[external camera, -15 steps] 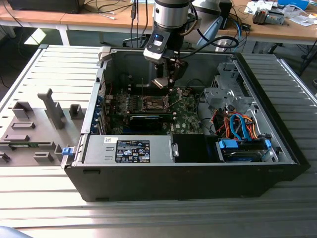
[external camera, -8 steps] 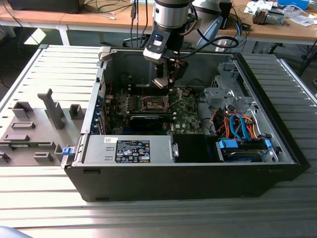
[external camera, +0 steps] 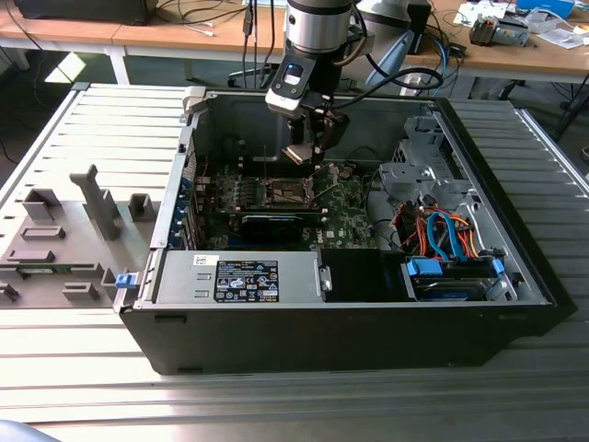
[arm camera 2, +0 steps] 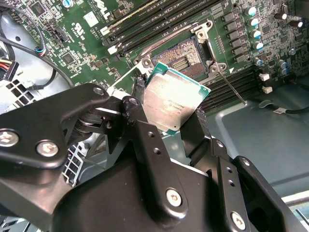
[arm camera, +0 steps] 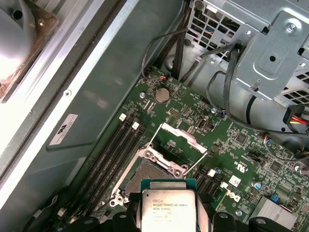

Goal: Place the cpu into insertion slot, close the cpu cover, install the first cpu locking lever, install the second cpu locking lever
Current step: 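Place the cpu into insertion slot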

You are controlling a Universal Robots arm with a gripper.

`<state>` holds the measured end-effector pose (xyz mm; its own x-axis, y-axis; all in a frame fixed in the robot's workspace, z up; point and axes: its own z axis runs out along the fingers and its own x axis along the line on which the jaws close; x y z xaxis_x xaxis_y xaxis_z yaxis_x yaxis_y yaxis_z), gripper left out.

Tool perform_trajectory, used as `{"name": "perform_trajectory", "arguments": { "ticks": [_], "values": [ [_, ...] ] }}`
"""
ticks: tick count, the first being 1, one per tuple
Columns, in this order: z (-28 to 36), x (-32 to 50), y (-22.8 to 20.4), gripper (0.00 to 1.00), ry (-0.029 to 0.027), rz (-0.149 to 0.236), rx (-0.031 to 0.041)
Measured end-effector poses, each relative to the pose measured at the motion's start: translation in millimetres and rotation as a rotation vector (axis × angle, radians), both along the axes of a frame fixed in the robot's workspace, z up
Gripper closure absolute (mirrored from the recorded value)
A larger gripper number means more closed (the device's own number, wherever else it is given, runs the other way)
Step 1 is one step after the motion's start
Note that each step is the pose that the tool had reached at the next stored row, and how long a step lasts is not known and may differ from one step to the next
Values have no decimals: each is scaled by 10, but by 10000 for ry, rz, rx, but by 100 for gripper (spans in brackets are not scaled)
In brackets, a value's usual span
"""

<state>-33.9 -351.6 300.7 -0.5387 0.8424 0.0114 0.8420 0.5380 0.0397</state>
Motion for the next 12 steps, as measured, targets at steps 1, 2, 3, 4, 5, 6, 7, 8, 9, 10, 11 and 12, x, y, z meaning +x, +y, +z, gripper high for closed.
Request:
{"name": "perform_trajectory", "arguments": {
  "ticks": [1, 2, 3, 4, 5, 6, 7, 8, 9, 10, 11, 12],
  "values": [
    [0, 0, 0, 46, 0, -15, 0],
    [0, 0, 0, 46, 1, -28, 0],
    [0, 0, 0, 46, 0, -34, 0],
    [0, 0, 0, 46, 0, -41, 0],
    [0, 0, 0, 46, 0, -47, 0],
    [0, 0, 0, 46, 0, -54, 0],
    [0, 0, 0, 46, 0, -60, 0],
    [0, 0, 0, 46, 1, -67, 0],
    [0, 0, 0, 46, 0, -74, 0],
    [0, 0, 0, 46, 0, -81, 1],
    [0, 0, 0, 46, 0, -114, 0],
    [0, 0, 0, 46, 0, -138, 0]
  ]
}}
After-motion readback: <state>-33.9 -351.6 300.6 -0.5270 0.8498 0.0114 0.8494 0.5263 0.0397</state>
